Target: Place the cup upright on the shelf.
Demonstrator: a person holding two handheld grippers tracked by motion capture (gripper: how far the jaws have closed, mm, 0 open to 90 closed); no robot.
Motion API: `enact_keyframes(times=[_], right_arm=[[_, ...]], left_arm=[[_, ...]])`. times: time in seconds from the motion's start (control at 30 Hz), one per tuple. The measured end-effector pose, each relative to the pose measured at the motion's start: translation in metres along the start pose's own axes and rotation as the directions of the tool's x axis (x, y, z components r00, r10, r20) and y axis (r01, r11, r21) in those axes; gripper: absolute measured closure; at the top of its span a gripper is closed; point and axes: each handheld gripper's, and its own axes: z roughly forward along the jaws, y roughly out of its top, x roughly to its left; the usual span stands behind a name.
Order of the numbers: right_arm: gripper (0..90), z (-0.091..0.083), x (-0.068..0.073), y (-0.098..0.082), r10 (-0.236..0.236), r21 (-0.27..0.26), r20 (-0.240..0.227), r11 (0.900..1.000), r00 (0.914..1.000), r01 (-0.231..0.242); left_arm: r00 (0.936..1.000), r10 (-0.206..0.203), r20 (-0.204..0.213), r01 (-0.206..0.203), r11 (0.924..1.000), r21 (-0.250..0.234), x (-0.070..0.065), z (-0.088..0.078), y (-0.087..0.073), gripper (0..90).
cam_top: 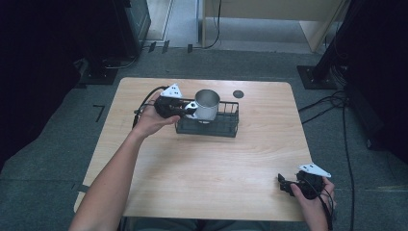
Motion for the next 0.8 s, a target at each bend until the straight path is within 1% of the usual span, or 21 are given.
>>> enact_keyframes(times=[0.03, 0.07, 0.13, 0.17, 0.2, 0.23, 0.27, 0.33, 0.37, 0.4, 0.43, 0.47, 0.5, 0.53, 0.57, 0.6, 0.63, 0.67, 0.7, 0.73, 0.8], right_arm=[[0.0, 0.000, 0.000, 0.000, 0.000, 0.000, 0.000, 1.000, 1.0000, 0.000], [0.0, 0.000, 0.000, 0.000, 0.000, 0.000, 0.000, 1.000, 1.0000, 0.000], [0.0, 0.000, 0.000, 0.000, 0.000, 0.000, 0.000, 1.000, 1.0000, 0.000], [0.0, 0.000, 0.000, 0.000, 0.000, 0.000, 0.000, 1.000, 1.0000, 0.000], [0.0, 0.000, 0.000, 0.000, 0.000, 0.000, 0.000, 1.000, 1.0000, 0.000], [0.0, 0.000, 0.000, 0.000, 0.000, 0.000, 0.000, 1.000, 1.0000, 0.000], [0.0, 0.000, 0.000, 0.000, 0.000, 0.000, 0.000, 1.000, 1.0000, 0.000], [0.0, 0.000, 0.000, 0.000, 0.000, 0.000, 0.000, 1.000, 1.0000, 0.000], [0.0, 0.000, 0.000, 0.000, 0.000, 0.000, 0.000, 1.000, 1.0000, 0.000], [0.0, 0.000, 0.000, 0.000, 0.000, 0.001, 0.000, 1.000, 1.0000, 0.000], [0.0, 0.000, 0.000, 0.000, 0.000, 0.000, 0.000, 1.000, 1.0000, 0.000], [0.0, 0.000, 0.000, 0.000, 0.000, 0.001, 0.000, 1.000, 1.0000, 0.000], [0.0, 0.000, 0.000, 0.000, 0.000, 0.001, 0.000, 1.000, 1.0000, 0.000], [0.0, 0.000, 0.000, 0.000, 0.000, 0.001, 0.000, 1.000, 1.0000, 0.000], [0.0, 0.000, 0.000, 0.000, 0.000, 0.000, 0.000, 1.000, 1.0000, 0.000], [0.0, 0.000, 0.000, 0.000, 0.000, 0.000, 0.000, 1.000, 1.0000, 0.000], [0.0, 0.000, 0.000, 0.000, 0.000, 0.000, 0.000, 1.000, 1.0000, 0.000], [0.0, 0.000, 0.000, 0.000, 0.000, 0.000, 0.000, 1.000, 1.0000, 0.000], [0.0, 0.000, 0.000, 0.000, 0.000, 0.000, 0.000, 1.000, 1.0000, 0.000], [0.0, 0.000, 0.000, 0.000, 0.000, 0.000, 0.000, 1.000, 1.0000, 0.000], [0.0, 0.000, 0.000, 0.000, 0.001, 0.001, 0.000, 1.000, 1.0000, -0.001]], left_arm=[[1.0000, 0.001, 0.001, -0.001, 1.0000, 0.005, 0.001, 0.001, -0.001, 72.7], [0.9999, -0.015, 0.005, 0.015, 0.9999, -0.001, 0.002, 0.003, -0.004, 72.6], [0.9997, -0.024, 0.003, 0.024, 0.9997, -0.003, 0.003, 0.003, -0.004, 71.9], [0.9991, -0.043, 0.006, 0.043, 0.9991, -0.001, 0.002, 0.003, -0.004, 70.4], [0.9991, -0.043, 0.006, 0.043, 0.9991, -0.001, 0.002, 0.003, -0.004, 66.2], [0.9988, -0.049, 0.004, 0.049, 0.9988, 0.007, 0.002, 0.003, -0.004, 66.2], [0.9979, -0.064, -0.008, 0.065, 0.9976, 0.024, 0.001, 0.003, -0.005, 57.2], [0.9973, -0.071, -0.014, 0.072, 0.9970, 0.028, 0.001, 0.003, -0.007, 49.6], [0.9964, -0.081, -0.026, 0.082, 0.9962, 0.032, 0.001, 0.003, -0.008, 49.6], [0.9952, -0.091, -0.036, 0.091, 0.9955, 0.024, 0.001, 0.002, -0.010, 46.9], [0.9944, -0.099, -0.038, 0.099, 0.9949, 0.019, 0.001, 0.000, -0.011, 46.8], [0.9909, -0.127, -0.045, 0.126, 0.9918, -0.017, 0.002, -0.004, -0.014, 49.1], [0.9909, -0.127, -0.045, 0.126, 0.9918, -0.017, 0.002, -0.004, -0.014, 53.3], [0.9898, -0.136, -0.041, 0.135, 0.9903, -0.033, 0.002, -0.007, -0.015, 55.4], [0.9900, -0.136, -0.036, 0.135, 0.9901, -0.039, 0.001, -0.009, -0.016, 60.8], [0.9913, -0.123, -0.045, 0.122, 0.9921, -0.028, -0.002, -0.008, -0.017, 65.0], [0.9913, -0.123, -0.045, 0.122, 0.9921, -0.028, -0.002, -0.008, -0.017, 66.0], [0.9908, -0.119, -0.064, 0.118, 0.9928, -0.016, -0.003, -0.007, -0.018, 65.9], [0.9908, -0.119, -0.064, 0.118, 0.9928, -0.016, -0.003, -0.007, -0.018, 65.6], [0.9896, -0.128, -0.067, 0.127, 0.9918, -0.016, -0.003, -0.007, -0.018, 65.6], [0.9839, -0.149, -0.099, 0.150, 0.9886, 0.007, -0.001, -0.006, -0.020, 66.5]])
